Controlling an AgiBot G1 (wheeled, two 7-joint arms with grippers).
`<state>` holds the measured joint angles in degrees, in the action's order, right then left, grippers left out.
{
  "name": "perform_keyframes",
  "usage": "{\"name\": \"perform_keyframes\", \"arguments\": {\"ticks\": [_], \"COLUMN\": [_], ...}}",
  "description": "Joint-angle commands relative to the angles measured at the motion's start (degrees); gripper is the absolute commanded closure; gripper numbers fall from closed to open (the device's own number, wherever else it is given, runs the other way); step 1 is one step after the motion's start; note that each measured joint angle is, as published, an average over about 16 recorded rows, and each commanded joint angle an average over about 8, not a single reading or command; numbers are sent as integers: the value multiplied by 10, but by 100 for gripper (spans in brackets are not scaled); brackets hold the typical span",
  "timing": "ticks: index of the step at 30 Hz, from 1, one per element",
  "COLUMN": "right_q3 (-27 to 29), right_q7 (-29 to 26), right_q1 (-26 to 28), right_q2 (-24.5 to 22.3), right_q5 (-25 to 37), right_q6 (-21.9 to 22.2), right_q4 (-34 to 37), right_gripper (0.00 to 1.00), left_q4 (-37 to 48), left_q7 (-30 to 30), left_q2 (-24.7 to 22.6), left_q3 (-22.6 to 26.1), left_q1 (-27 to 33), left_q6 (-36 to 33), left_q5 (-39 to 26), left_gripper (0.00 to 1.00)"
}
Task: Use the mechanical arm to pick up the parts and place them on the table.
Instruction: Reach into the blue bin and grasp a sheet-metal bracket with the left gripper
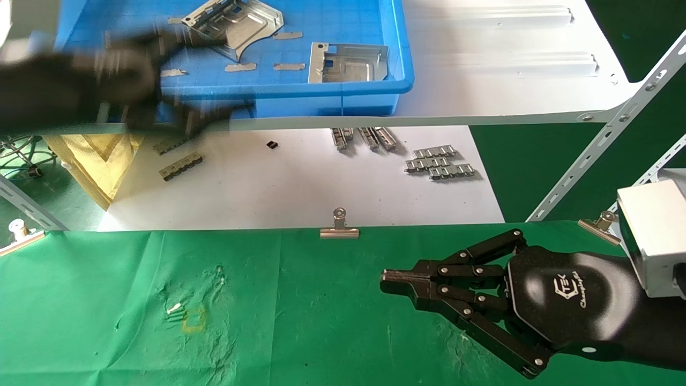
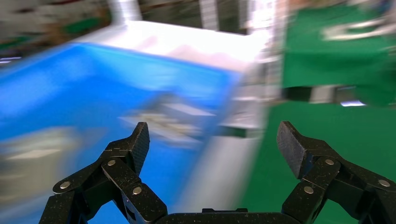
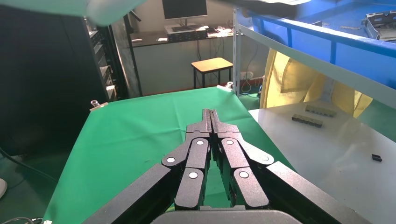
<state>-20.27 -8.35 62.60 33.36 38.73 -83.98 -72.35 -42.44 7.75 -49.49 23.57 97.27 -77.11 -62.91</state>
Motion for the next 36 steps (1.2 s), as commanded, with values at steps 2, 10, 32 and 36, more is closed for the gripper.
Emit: {"name": "perform_keyframes", "arguments": {"ticks": [2,10,32,36], "right_q3": [0,0,0,0], "right_q7": [0,0,0,0], "right_q1": [0,0,0,0], "right_q2": [0,0,0,0], "right_q5": [0,0,0,0], "right_q6": [0,0,0,0], "right_q4": [0,0,0,0], "right_gripper": [100,99,0,0], "left_q4": [96,277,422,429], "left_q7": [-19,-53,-76,-69], "left_q2": [-45,-150,-232,-235], "left_q3": [25,58,89,90], "left_q1": [78,172,224,225], "left_q6": [49,173,340,346], "left_q5": [-67,-143,-195,-197], "left_gripper": [0,22,100,100]}}
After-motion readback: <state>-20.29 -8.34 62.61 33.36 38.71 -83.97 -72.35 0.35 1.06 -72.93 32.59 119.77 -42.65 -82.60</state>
